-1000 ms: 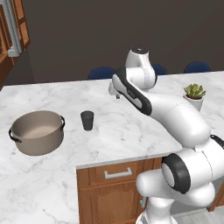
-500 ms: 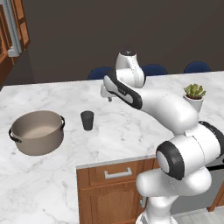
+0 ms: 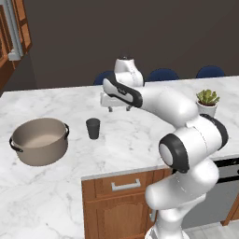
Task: Pick the pot and glass cup and place them in the sink. Then turn on the water.
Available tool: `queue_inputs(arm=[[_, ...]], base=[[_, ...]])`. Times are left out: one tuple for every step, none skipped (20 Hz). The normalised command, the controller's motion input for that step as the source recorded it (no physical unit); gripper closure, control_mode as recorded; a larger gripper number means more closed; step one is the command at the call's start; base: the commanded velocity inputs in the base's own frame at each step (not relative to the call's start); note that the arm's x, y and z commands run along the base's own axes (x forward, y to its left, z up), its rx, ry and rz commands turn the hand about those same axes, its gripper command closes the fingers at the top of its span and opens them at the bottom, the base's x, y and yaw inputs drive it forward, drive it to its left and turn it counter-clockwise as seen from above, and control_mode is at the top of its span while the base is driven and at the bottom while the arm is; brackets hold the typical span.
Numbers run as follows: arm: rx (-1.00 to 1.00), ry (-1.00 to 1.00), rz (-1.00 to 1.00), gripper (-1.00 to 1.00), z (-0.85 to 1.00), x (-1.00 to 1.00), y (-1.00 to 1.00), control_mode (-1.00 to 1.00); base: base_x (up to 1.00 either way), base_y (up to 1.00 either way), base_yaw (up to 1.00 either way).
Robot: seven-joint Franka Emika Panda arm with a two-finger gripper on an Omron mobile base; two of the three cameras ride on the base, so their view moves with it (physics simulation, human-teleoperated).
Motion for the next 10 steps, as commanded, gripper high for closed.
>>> queue_inputs(arm=[[0.00, 0.12, 0.00, -1.00, -0.30, 0.30, 0.24, -1.00], [0.00, 0.09, 0.00, -1.00, -0.34, 0.30, 0.24, -1.00], [0.00, 0.07, 0.00, -1.00, -0.34, 0.28, 0.22, -1.00], [0.00, 0.06, 0.00, -1.00, -0.32, 0.27, 0.24, -1.00], [0.00, 0.03, 0.00, -1.00, -0.29, 0.26, 0.24, -1.00], [0.00, 0.00, 0.00, -1.00, -0.27, 0.26, 0.24, -1.00], [0.00, 0.00, 0.00, -1.00, -0.26, 0.27, 0.24, -1.00], [0.00, 0.00, 0.00, -1.00, -0.26, 0.27, 0.24, -1.00], [0.00, 0.00, 0.00, -1.00, -0.25, 0.27, 0.24, -1.00], [0.00, 0.00, 0.00, -1.00, -0.26, 0.27, 0.23, -1.00]], base=[[0.00, 0.00, 0.00], [0.00, 0.00, 0.00], [0.00, 0.00, 0.00], [0.00, 0.00, 0.00], [0.00, 0.00, 0.00], [0.00, 0.00, 0.00], [0.00, 0.00, 0.00], [0.00, 0.00, 0.00], [0.00, 0.00, 0.00], [0.00, 0.00, 0.00]])
